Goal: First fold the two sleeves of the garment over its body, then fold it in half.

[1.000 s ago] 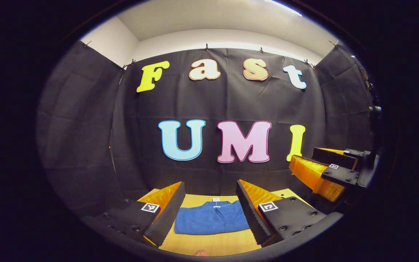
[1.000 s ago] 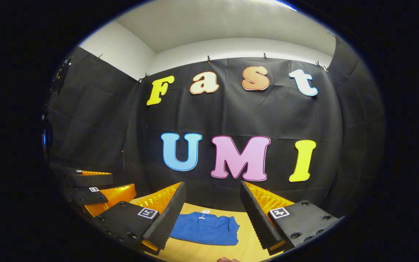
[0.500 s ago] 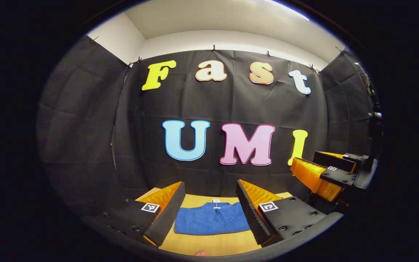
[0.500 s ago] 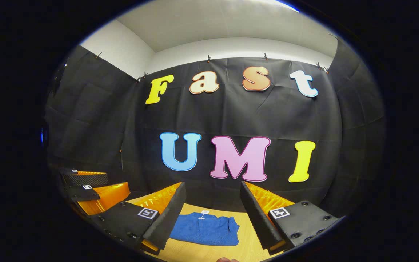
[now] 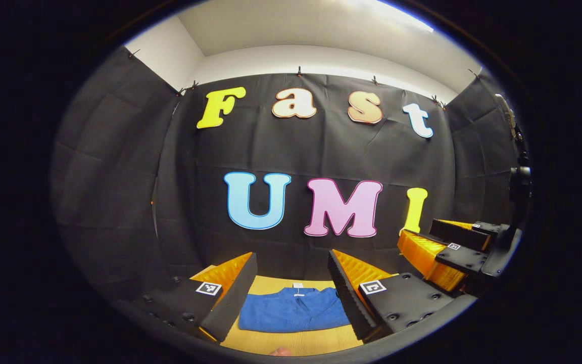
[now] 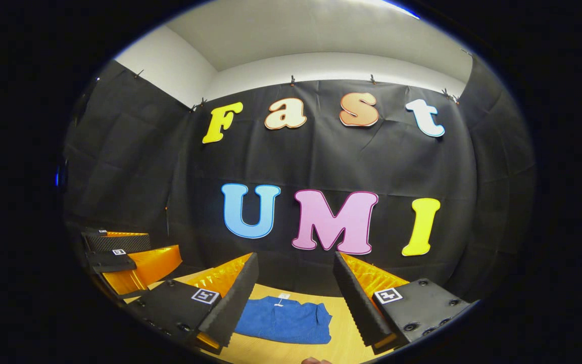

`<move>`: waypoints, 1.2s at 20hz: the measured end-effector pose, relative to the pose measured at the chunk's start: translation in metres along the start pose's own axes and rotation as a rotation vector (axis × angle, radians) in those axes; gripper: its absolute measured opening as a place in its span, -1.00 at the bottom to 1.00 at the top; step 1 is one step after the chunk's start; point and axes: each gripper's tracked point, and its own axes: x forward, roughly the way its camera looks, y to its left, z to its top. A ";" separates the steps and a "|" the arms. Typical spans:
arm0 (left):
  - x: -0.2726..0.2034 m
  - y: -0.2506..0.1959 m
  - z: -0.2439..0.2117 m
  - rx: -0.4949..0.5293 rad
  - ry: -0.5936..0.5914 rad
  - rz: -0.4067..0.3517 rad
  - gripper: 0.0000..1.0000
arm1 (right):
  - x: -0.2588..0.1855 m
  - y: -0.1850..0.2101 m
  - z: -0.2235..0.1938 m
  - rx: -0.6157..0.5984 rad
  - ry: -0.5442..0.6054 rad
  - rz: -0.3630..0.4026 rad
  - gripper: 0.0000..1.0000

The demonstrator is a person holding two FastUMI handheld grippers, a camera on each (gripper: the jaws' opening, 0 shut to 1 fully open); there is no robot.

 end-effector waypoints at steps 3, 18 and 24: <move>0.002 0.004 0.002 0.008 -0.001 0.015 0.62 | 0.003 0.004 0.003 0.003 -0.011 0.005 0.75; -0.008 0.022 0.004 0.007 -0.004 0.063 0.62 | 0.003 0.022 0.003 0.006 -0.003 0.047 0.75; -0.015 0.023 0.009 0.020 -0.013 0.072 0.63 | -0.001 0.027 0.007 0.006 -0.018 0.060 0.75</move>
